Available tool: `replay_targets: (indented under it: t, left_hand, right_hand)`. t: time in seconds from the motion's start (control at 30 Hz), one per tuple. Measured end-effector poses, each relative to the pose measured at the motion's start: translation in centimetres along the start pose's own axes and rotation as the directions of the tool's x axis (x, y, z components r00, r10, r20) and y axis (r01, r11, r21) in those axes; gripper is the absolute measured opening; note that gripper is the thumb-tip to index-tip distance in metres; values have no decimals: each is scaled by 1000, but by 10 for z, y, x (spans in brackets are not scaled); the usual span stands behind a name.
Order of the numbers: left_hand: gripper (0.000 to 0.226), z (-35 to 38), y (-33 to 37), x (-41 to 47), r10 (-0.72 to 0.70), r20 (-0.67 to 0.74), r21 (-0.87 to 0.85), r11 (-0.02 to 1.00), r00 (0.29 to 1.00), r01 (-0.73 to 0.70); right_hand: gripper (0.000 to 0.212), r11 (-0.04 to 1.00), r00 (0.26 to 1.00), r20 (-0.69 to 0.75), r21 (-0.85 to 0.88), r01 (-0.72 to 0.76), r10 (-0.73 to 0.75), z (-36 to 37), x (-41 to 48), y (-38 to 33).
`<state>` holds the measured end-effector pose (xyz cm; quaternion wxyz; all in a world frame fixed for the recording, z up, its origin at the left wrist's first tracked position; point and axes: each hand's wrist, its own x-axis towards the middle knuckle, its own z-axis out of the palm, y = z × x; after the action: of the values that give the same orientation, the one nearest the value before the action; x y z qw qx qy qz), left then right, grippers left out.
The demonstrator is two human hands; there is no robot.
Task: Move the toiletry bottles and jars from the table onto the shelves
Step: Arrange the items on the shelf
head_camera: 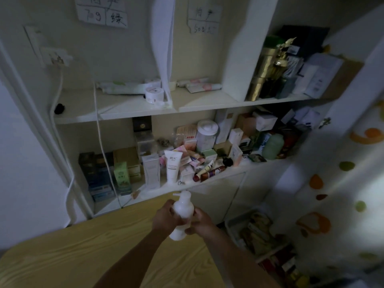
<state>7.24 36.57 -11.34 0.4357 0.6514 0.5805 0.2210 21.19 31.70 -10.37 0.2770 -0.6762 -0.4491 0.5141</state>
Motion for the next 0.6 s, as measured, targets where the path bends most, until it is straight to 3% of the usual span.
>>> replay_targets:
  t: [0.13, 0.23, 0.33, 0.37, 0.43, 0.47, 0.53, 0.6]
  left_hand:
    - [70, 32, 27, -18, 76, 132, 26, 996, 988, -80]
    - [65, 58, 56, -34, 163, 241, 30, 984, 957, -175]
    - [72, 83, 86, -52, 215, 370, -26, 975, 904, -222]
    - [76, 92, 95, -58, 234, 405, -41, 970, 884, -238]
    - [68, 110, 116, -75, 272, 494, -77, 960, 826, -270]
    - [61, 117, 127, -88, 298, 536, -88, 950, 790, -298]
    - [58, 133, 151, -112, 352, 607, -117, 926, 712, -359]
    - [64, 152, 172, -138, 374, 686, -105, 899, 624, -424]
  right_hand:
    - [84, 999, 999, -46, -45, 9, -11, -37, -18, 57]
    - [53, 997, 991, -132, 68, -28, 37, -66, -84, 40]
    - [48, 999, 970, -242, 44, 0, 10, -93, -129, 55]
    - [56, 1000, 963, -268, 7, -3, 5, -100, -144, 60]
    - [86, 994, 941, -332, -104, 31, -64, -117, -176, 76]
    - [88, 996, 942, -334, -92, 7, -38, -125, -191, 87]
    - [66, 998, 922, -384, -6, -65, 58, -138, -228, 98]
    - [56, 994, 891, -440, 78, -80, 107, -148, -267, 108]
